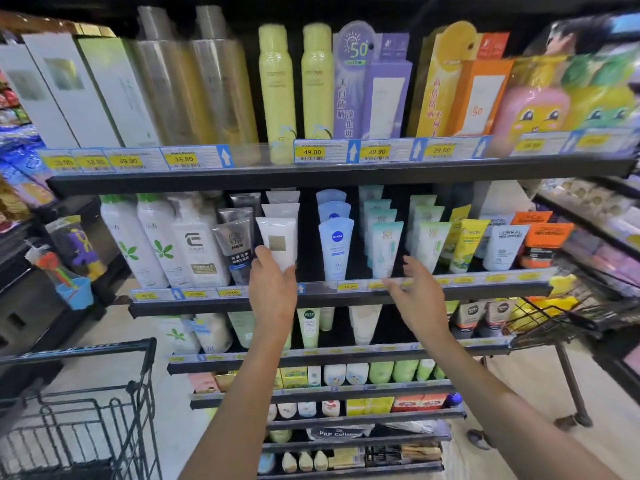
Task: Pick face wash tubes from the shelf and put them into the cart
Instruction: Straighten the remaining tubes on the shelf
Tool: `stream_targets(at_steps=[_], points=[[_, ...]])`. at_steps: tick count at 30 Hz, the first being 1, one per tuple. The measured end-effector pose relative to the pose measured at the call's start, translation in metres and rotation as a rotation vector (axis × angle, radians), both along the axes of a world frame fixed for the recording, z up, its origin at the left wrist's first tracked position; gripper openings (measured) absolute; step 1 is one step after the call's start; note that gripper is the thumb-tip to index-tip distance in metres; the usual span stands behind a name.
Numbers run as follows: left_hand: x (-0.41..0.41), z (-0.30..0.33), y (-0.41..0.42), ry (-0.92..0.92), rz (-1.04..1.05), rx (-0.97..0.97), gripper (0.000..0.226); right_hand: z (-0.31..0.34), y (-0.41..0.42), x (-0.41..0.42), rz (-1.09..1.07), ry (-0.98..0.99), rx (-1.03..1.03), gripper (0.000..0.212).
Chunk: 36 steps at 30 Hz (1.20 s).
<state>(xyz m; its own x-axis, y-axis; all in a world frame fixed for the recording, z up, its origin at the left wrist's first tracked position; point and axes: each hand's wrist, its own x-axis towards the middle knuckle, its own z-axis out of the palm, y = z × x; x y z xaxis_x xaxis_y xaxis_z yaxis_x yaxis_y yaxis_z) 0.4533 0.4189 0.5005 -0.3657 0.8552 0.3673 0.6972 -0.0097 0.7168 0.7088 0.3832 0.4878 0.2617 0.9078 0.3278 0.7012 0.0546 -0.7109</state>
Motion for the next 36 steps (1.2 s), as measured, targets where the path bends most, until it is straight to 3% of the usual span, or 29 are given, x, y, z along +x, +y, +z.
stream_targets(at_steps=[10,15,21,29,36], points=[[-0.042,0.015,-0.015,0.129,0.114,0.138,0.049,-0.003,-0.002,0.001,-0.005,0.003,0.015,0.067],[-0.067,0.034,-0.006,0.265,0.126,0.085,0.069,-0.003,-0.003,-0.001,-0.001,0.003,0.026,0.065],[-0.077,0.048,0.003,0.39,0.075,0.006,0.064,-0.004,-0.003,0.002,0.01,-0.004,0.017,0.065],[-0.083,0.052,0.006,0.41,0.055,0.002,0.05,-0.003,-0.002,0.004,0.009,0.007,0.013,0.066],[-0.083,0.043,0.006,0.404,0.053,0.044,0.06,-0.001,-0.01,0.012,0.01,0.055,0.043,0.061]])
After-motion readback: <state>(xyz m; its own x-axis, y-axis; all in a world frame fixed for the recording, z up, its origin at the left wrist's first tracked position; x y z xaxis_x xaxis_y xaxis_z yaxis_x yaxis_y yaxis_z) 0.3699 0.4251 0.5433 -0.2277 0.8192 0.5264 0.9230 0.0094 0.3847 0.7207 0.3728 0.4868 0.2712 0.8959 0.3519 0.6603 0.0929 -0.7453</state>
